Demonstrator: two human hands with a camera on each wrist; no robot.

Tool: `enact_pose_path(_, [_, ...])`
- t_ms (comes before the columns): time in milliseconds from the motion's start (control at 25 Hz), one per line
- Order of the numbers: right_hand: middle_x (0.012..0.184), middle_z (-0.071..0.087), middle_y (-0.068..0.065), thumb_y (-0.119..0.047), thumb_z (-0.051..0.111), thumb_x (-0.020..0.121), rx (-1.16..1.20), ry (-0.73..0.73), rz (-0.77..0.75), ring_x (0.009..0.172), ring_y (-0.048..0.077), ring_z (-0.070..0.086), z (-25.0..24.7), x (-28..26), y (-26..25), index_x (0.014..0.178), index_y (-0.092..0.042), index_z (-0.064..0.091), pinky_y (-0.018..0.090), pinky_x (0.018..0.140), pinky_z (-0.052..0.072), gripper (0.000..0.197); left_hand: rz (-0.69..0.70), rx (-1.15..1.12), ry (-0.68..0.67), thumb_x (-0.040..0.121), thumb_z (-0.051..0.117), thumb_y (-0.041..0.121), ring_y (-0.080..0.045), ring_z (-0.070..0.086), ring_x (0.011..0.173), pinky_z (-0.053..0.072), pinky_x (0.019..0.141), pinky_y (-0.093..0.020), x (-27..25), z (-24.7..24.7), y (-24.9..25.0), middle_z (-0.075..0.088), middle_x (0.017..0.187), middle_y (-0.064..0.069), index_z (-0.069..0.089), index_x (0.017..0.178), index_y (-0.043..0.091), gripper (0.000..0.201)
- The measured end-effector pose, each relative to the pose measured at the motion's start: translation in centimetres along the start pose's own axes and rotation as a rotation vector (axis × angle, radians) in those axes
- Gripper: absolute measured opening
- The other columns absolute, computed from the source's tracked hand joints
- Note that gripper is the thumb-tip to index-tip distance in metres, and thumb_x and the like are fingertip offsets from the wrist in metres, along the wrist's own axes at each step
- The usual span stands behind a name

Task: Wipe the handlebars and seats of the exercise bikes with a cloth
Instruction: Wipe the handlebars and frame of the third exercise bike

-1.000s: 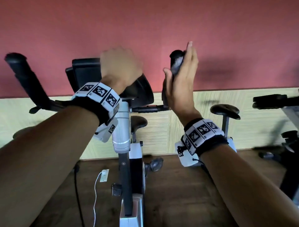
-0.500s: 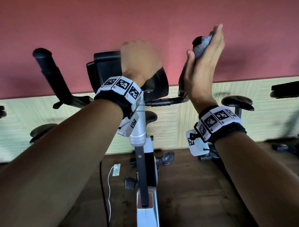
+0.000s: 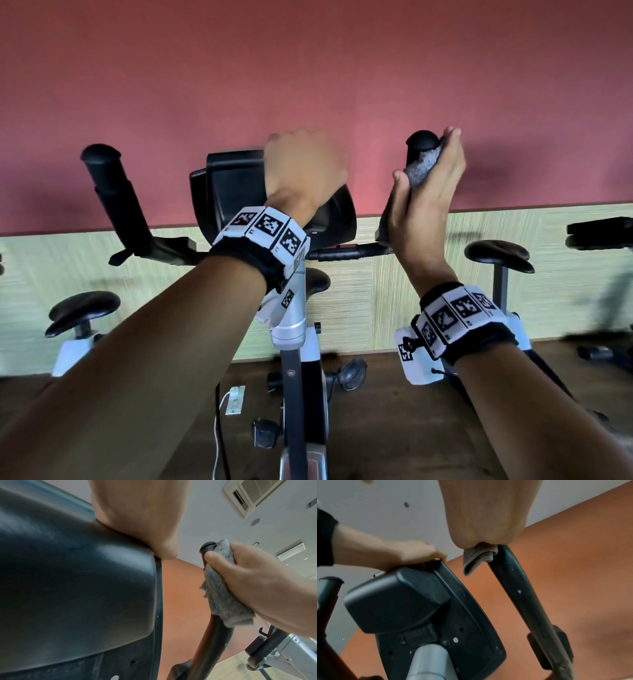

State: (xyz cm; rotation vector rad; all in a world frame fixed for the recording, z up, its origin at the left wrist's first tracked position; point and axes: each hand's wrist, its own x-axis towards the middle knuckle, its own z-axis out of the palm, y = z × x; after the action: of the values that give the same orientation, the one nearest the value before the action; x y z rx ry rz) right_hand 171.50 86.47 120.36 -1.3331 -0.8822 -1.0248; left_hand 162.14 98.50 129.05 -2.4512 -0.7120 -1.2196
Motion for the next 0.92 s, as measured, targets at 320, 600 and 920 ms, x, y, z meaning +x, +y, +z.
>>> enact_pose_path(320, [0.159, 0.024, 0.028, -0.014, 0.047, 0.105, -0.016, 0.117, -0.017, 0.152, 0.035, 0.025, 0.9, 1.9, -0.8, 0.156, 0.011, 0.015, 0.045, 0.125, 0.025, 0.065, 0.008, -0.003, 0.008, 0.099, 0.041, 0.041, -0.027, 0.047, 0.067, 0.033, 0.071, -0.034, -0.3, 0.0, 0.1, 0.055, 0.074, -0.008, 0.054, 0.077, 0.018, 0.034])
enact_pose_path(600, [0.161, 0.021, 0.029, -0.014, 0.048, 0.105, -0.055, 0.061, -0.044, 0.153, 0.028, 0.019, 0.4, 0.7, -0.2, 0.156, 0.011, 0.012, 0.027, 0.126, 0.015, 0.067, 0.011, 0.011, 0.043, 0.097, 0.042, 0.041, -0.027, 0.048, 0.063, 0.032, 0.070, -0.035, -0.2, 0.5, 0.2, 0.039, 0.060, -0.004, 0.053, 0.073, 0.016, 0.037])
enact_pose_path(920, [0.163, 0.020, 0.024, -0.013, 0.051, 0.105, -0.028, 0.038, 0.008, 0.155, 0.028, 0.018, 0.3, 0.1, 0.3, 0.157, 0.010, 0.011, 0.037, 0.127, 0.018, 0.070, 0.019, -0.011, 0.000, 0.098, 0.042, 0.041, -0.026, 0.046, 0.061, 0.030, 0.070, -0.034, -0.2, -0.2, 0.0, 0.037, 0.058, -0.003, 0.048, 0.068, 0.017, 0.039])
